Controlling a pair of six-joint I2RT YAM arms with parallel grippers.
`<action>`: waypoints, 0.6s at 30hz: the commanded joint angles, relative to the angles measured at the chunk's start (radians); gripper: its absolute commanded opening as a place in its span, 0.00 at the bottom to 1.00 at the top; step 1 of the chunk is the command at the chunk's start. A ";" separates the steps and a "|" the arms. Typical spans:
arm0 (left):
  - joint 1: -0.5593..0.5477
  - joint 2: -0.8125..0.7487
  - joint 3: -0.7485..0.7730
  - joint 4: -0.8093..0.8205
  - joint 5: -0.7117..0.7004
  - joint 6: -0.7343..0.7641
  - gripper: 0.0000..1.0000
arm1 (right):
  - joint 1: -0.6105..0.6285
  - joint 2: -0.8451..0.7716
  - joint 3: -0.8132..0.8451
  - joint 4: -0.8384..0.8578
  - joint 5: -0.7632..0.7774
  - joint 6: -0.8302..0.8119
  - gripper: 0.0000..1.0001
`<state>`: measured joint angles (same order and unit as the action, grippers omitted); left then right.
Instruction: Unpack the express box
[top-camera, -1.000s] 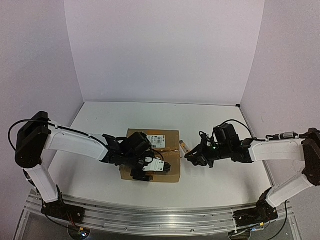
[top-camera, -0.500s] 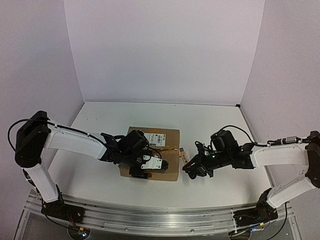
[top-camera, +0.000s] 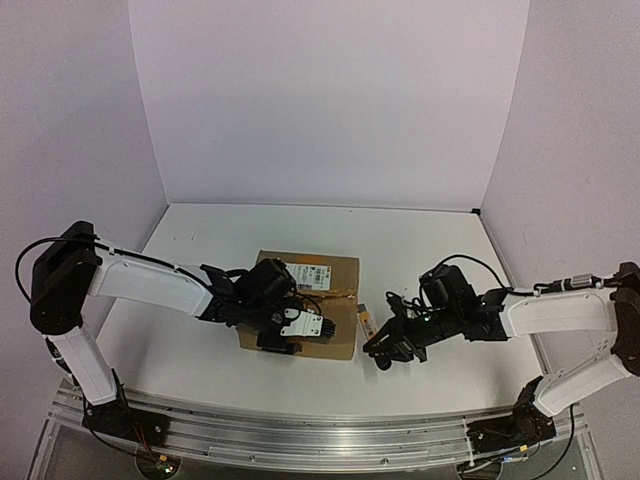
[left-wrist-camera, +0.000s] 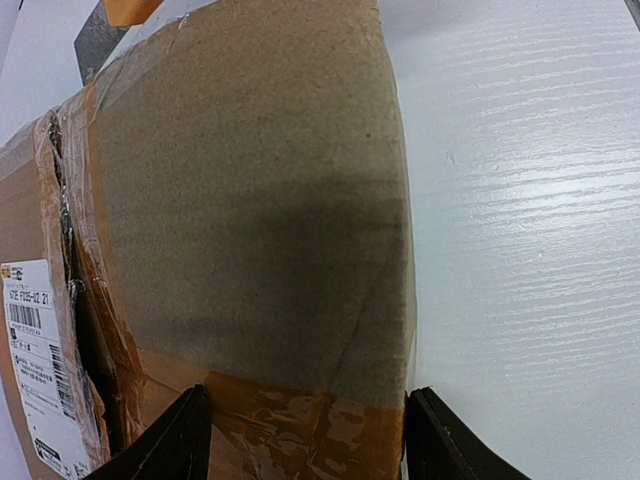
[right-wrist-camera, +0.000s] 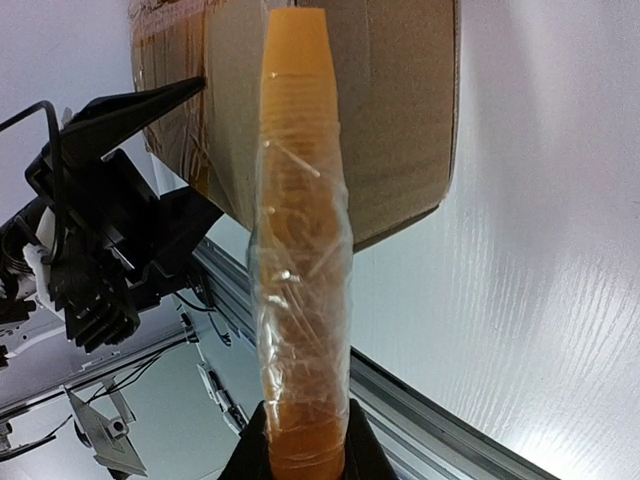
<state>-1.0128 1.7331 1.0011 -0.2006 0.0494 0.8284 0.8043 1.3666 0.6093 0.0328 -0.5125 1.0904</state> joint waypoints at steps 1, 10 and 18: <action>0.031 -0.007 -0.021 0.058 -0.055 -0.012 0.65 | 0.078 0.008 -0.019 -0.088 -0.215 0.020 0.00; 0.034 -0.008 -0.030 0.052 -0.053 -0.010 0.64 | 0.126 -0.008 -0.014 -0.086 -0.248 0.042 0.00; 0.041 -0.035 -0.054 0.004 0.047 0.031 0.63 | 0.097 -0.159 -0.054 -0.144 -0.140 0.097 0.00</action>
<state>-1.0034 1.7235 0.9793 -0.1722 0.0567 0.8441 0.8979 1.3125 0.5817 -0.0304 -0.6099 1.1545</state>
